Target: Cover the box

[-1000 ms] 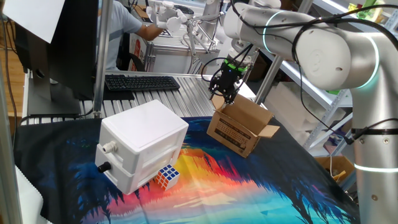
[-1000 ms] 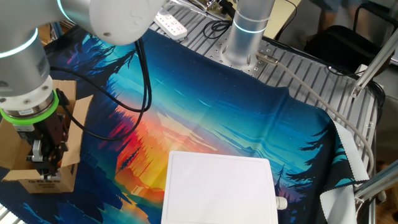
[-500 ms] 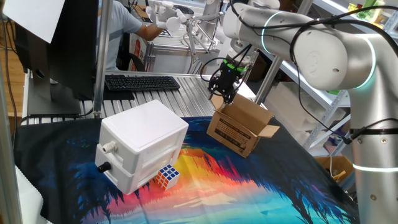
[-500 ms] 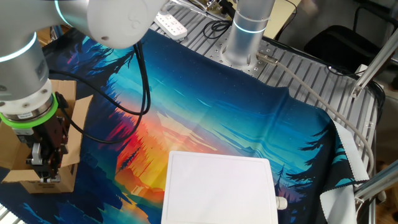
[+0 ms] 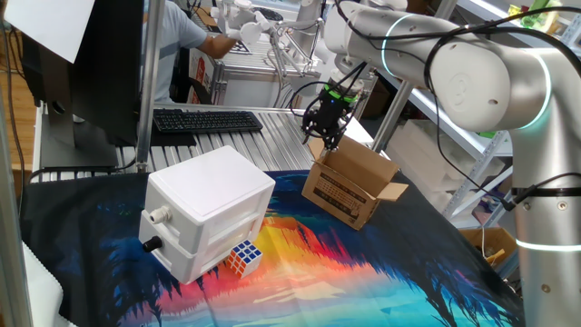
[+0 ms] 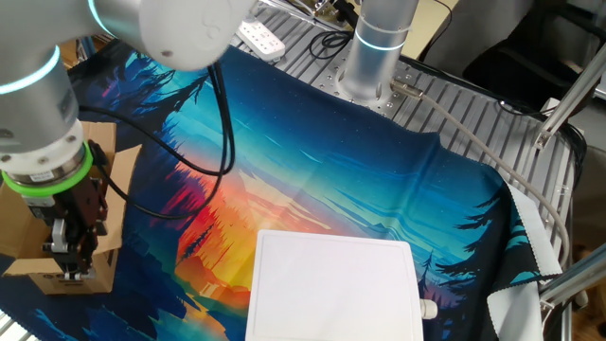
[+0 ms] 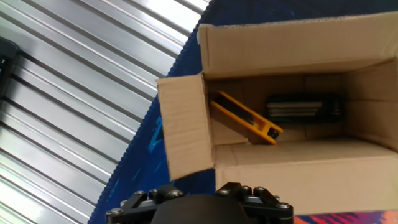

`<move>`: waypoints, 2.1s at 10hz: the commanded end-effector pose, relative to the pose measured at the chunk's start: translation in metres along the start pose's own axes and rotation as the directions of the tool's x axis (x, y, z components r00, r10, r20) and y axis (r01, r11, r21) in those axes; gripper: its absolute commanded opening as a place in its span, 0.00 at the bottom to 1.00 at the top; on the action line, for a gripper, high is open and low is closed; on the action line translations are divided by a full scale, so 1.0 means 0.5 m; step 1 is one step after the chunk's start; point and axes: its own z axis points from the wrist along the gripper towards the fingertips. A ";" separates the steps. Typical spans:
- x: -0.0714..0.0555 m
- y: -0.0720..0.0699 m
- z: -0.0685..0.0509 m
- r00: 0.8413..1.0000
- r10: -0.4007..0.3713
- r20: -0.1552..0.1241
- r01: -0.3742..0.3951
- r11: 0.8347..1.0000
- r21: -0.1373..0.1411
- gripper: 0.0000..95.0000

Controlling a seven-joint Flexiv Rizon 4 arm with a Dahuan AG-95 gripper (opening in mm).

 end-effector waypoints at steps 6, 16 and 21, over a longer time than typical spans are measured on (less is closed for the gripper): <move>-0.009 -0.008 -0.009 1.000 0.014 0.001 -0.014 1.000 0.003 0.60; -0.013 -0.012 -0.009 0.999 0.033 -0.020 -0.032 0.999 0.002 0.60; -0.008 -0.007 -0.012 0.999 0.044 -0.023 -0.043 0.999 0.006 0.60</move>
